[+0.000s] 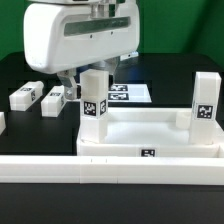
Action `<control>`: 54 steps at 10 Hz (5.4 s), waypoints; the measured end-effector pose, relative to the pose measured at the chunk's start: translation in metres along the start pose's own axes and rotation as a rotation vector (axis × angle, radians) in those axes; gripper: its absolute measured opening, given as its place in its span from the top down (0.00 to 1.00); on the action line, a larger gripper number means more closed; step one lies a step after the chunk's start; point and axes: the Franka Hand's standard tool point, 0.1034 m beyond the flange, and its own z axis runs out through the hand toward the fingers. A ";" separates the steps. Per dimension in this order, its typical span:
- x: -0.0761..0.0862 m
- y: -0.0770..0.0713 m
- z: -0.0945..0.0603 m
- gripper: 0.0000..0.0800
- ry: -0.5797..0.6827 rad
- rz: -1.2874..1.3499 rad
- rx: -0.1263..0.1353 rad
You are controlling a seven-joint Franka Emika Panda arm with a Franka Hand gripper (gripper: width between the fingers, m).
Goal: Assemble desk
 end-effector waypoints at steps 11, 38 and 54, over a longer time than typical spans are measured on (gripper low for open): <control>-0.002 -0.002 0.001 0.64 -0.005 0.298 0.009; 0.009 -0.006 0.000 0.19 0.018 0.793 0.019; 0.003 -0.002 0.000 0.64 0.000 0.190 0.000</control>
Offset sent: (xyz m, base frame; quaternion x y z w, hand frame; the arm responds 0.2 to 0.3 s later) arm 0.0000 0.0000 0.0000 0.0000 0.0000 0.0000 1.0000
